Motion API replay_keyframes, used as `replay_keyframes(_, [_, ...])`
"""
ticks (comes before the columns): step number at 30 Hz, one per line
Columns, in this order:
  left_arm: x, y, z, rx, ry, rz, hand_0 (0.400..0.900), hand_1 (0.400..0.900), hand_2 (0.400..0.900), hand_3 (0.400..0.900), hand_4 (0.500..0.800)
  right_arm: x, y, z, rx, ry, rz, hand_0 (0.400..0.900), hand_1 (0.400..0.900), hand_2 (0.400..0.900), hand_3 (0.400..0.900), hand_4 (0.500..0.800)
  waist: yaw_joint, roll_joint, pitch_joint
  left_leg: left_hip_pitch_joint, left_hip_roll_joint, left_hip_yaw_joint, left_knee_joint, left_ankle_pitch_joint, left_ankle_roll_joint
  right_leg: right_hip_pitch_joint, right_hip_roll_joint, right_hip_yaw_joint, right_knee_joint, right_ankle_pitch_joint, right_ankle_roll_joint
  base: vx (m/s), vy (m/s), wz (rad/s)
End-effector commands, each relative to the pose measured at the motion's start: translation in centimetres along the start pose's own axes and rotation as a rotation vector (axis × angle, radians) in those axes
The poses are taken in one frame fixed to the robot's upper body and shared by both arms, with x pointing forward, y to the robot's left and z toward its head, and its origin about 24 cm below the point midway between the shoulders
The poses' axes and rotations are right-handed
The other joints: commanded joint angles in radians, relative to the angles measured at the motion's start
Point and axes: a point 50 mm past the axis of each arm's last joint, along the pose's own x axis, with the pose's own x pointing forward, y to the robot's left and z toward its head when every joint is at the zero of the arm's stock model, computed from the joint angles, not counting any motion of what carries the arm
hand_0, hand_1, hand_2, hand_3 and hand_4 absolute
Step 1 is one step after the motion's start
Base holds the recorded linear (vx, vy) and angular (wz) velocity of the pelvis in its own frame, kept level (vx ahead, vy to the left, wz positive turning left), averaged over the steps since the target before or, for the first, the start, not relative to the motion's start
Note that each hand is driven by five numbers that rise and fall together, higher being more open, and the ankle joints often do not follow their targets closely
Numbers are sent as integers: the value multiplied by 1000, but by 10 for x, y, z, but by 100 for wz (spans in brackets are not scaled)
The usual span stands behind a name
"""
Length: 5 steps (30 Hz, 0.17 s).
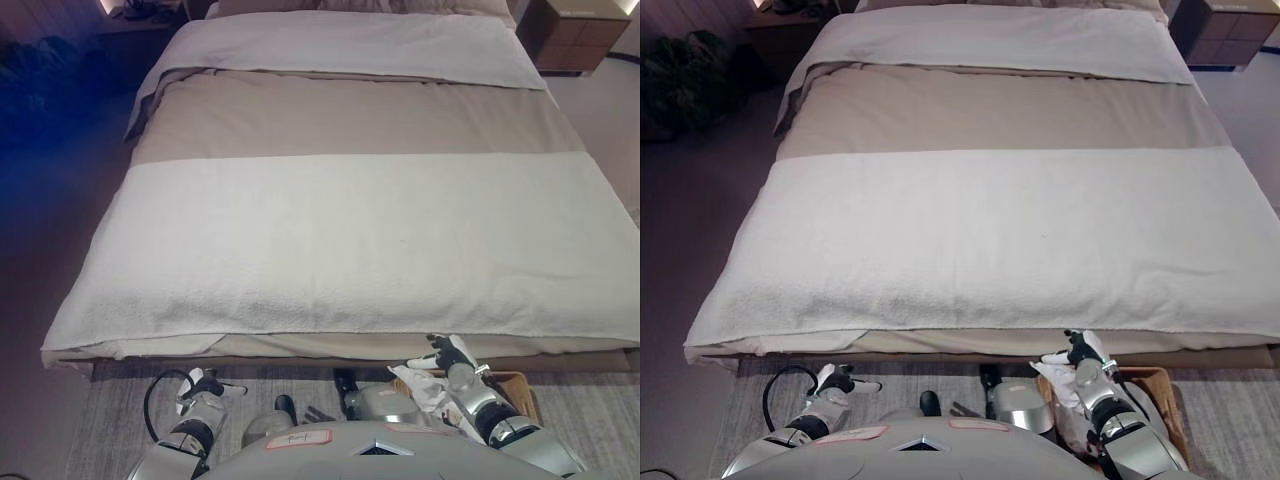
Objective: Put the clothes on the bed into the basket.
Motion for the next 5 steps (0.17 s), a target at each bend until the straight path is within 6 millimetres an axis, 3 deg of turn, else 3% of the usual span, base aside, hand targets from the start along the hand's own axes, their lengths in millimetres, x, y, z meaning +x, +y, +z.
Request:
replay_keyframes(1, [6, 26, 19, 65, -64, 98, 900, 900, 900, 900, 800, 6, -25, 11, 33, 3, -92, 900, 900, 900, 900, 800, 6, 23, 5, 80, -50, 15, 6, -51, 23, 33, -47, 48, -2, 62, 9, -4, 23, 12])
replay_keyframes(5, [7, 30, 23, 42, -63, 108, 900, 900, 900, 900, 800, 6, -25, 1, 58, 49, -101, 900, 900, 900, 900, 800, 9, 17, 6, 74, -54, 6, 6, -48, 25, 32, -53, 38, -2, 64, 9, -3, 13, 4])
